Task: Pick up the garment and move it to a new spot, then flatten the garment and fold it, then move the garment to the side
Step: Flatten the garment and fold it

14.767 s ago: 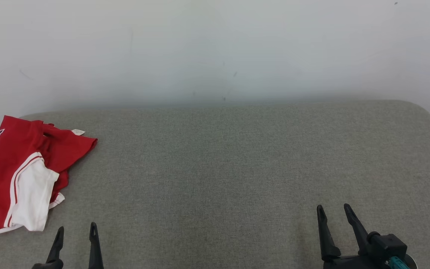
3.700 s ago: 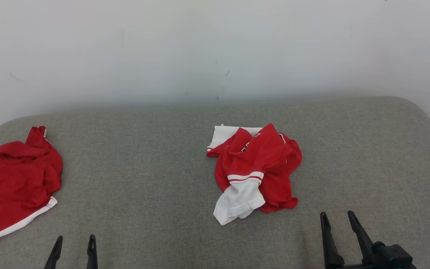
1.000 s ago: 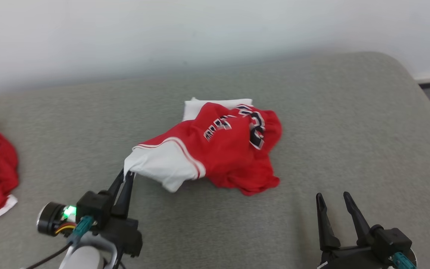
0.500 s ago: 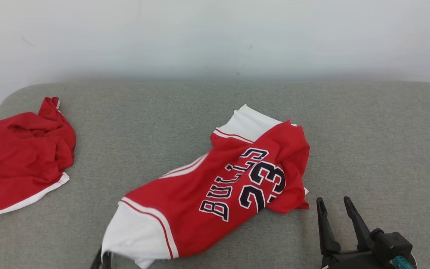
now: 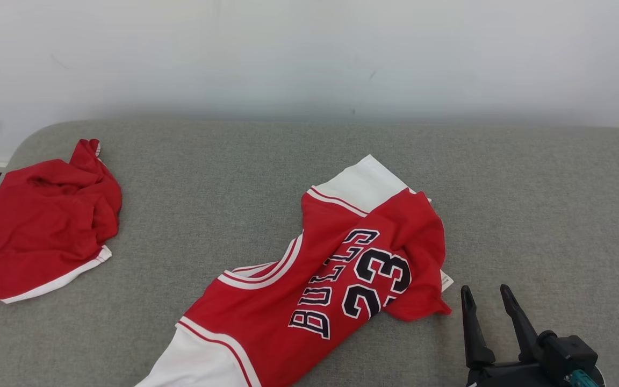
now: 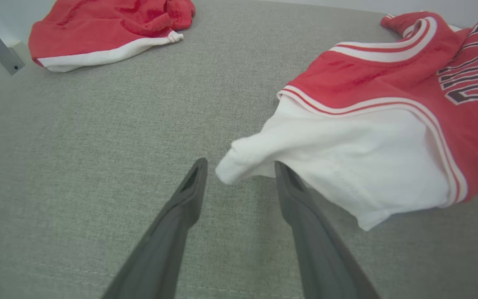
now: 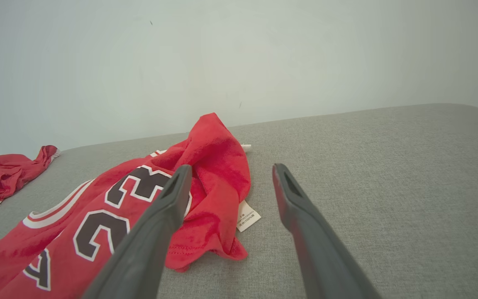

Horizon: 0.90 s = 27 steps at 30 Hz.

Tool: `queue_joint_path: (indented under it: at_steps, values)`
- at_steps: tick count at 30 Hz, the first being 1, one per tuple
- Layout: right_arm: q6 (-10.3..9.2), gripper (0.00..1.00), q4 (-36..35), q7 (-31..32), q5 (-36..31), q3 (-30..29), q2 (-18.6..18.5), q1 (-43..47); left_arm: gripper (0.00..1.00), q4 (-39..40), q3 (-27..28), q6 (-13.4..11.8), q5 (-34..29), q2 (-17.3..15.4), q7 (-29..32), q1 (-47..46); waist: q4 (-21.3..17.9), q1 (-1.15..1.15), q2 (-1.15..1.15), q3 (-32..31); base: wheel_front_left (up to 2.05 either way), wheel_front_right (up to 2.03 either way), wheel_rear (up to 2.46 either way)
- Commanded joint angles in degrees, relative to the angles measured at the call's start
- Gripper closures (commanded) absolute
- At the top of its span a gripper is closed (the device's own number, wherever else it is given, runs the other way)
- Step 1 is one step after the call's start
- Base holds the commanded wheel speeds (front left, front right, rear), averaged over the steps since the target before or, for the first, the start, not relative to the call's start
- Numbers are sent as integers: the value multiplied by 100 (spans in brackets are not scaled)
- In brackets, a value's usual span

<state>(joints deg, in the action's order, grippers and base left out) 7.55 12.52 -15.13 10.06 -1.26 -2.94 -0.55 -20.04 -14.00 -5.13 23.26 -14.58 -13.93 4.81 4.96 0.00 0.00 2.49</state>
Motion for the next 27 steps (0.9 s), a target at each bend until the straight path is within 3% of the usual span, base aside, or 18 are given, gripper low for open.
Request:
queue_joint_path:
  at_steps: [1, 7, 14, 27]
  values:
    - [-13, 0, 1, -3, 32, 15, 12, 48, 0, -44, 67, -33, -46, -77, -42, -5, 43, 0, 0, -25, 0, 0, 0]
    - [-13, 0, 12, -3, 73, 48, 11, 32, 0, 17, 301, -104, 14, -244, -94, 119, 65, 0, 0, -34, 0, 0, 0]
    - [-13, 0, 4, -3, 79, 79, 11, -36, 0, 679, 416, -180, -200, -406, -123, -211, -59, 0, 0, 15, 0, 0, 0]
    - [-13, 0, 15, -2, 170, 168, 10, -274, 0, 980, 136, 187, -305, -789, 690, -1329, -908, 0, 0, 417, 0, 0, 0]
